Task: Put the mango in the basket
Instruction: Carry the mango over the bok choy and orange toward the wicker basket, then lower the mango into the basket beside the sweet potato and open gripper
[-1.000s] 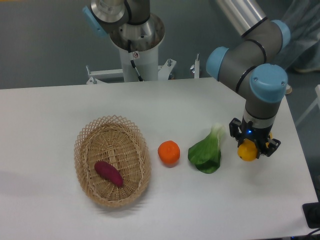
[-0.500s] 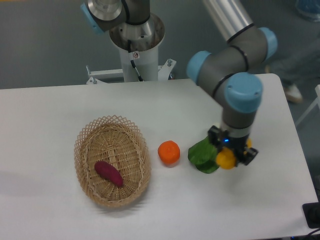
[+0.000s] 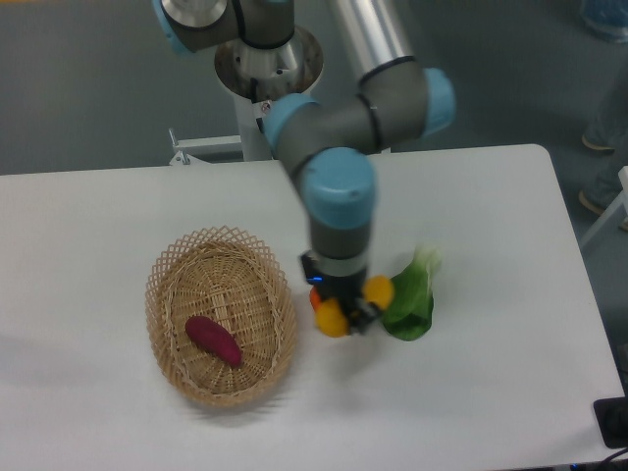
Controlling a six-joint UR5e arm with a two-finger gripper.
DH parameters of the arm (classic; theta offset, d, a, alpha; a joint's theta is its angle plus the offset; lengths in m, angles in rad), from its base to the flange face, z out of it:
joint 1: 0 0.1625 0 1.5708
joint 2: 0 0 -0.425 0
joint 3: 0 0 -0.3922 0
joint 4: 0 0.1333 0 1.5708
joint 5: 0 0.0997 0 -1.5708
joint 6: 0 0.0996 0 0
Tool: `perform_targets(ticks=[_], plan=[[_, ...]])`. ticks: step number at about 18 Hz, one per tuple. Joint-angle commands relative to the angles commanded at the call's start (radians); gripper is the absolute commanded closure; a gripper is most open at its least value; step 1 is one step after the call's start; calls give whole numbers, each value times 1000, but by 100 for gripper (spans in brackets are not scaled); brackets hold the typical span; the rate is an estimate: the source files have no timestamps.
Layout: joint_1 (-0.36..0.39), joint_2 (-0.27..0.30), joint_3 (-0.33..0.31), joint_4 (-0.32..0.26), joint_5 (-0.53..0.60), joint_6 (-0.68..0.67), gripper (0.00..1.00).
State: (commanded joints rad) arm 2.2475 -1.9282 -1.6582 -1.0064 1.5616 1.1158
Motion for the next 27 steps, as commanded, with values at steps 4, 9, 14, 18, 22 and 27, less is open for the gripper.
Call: perform_targets(ticks=[4, 9, 14, 18, 22, 27], plan=[[-84, -2, -32, 35, 2, -146, 63], [-147, -28, -64, 155, 0, -312, 59], [-158, -46, -78, 157, 2, -320, 57], [-163, -51, -80, 158, 3, -329, 48], [-164, -52, -81, 158, 3, -326, 13], [-163, -37, -84, 157, 2, -329, 0]])
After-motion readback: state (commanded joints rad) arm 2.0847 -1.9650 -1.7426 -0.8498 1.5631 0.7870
